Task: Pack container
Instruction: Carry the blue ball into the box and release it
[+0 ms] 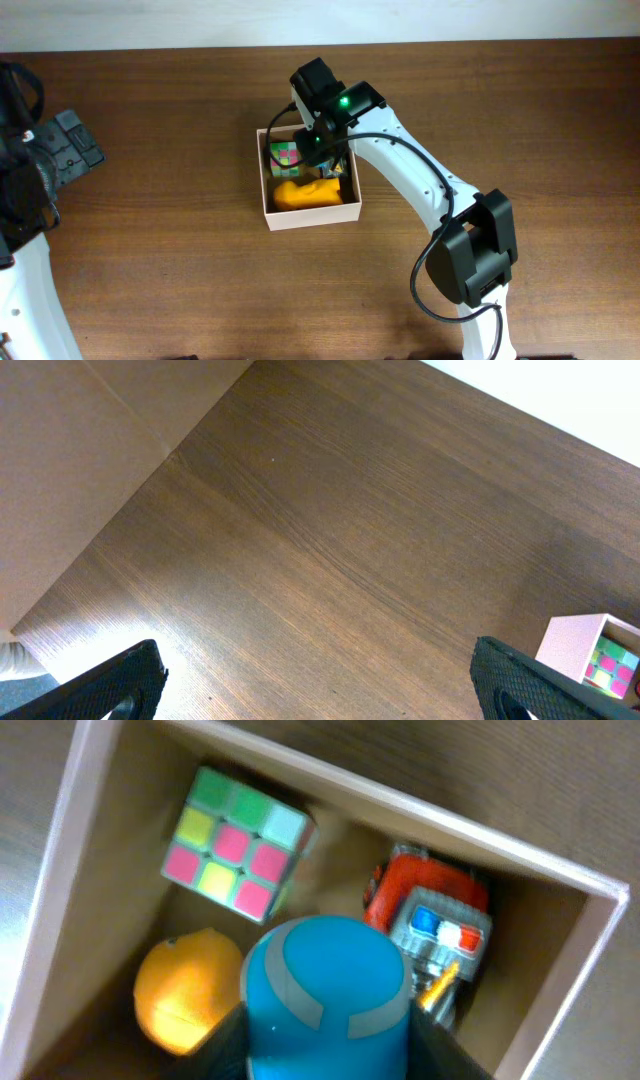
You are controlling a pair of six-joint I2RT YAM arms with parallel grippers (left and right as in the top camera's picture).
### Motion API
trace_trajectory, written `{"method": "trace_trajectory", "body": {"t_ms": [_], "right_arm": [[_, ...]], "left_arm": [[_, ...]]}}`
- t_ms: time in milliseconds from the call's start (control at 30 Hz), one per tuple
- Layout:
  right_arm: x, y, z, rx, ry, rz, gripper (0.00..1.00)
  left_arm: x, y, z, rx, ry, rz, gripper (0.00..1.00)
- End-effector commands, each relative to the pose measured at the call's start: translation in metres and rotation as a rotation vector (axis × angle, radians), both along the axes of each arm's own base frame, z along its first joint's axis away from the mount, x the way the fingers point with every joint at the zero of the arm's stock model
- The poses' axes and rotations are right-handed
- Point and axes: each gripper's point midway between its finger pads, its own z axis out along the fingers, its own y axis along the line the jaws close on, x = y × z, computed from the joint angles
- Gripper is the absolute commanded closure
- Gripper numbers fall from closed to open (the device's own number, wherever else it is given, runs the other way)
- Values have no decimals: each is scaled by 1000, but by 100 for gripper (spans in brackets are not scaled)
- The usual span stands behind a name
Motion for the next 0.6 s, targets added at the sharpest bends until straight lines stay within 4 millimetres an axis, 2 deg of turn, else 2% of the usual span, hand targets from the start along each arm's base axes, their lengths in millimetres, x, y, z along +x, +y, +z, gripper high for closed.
{"method": "trace_trajectory", "body": {"t_ms": [0,100,200,267,367,433,533,567], "right_arm": [[4,7,9,43,-22,3,45],[7,6,10,45,-31,0,39],[6,5,19,47,-40,-1,40],[7,6,33,62,-63,-1,41],[9,2,68,78,-122,-10,47],[11,-15,90,47,-162,-77,47],[11,-53,125,15,-212,-194,46],[9,-65,136,16,-219,-222,42]], "left_arm": [[-5,3,5,17,-12,15,1],[-5,3,5,17,-12,15,1],[-5,3,5,17,-12,15,1],[-5,3,5,17,-12,15,1],[-5,3,5,17,-12,15,1],[-5,3,5,17,-12,15,1],[-5,3,5,17,-12,15,1],[-5,3,5,17,-12,15,1]]}}
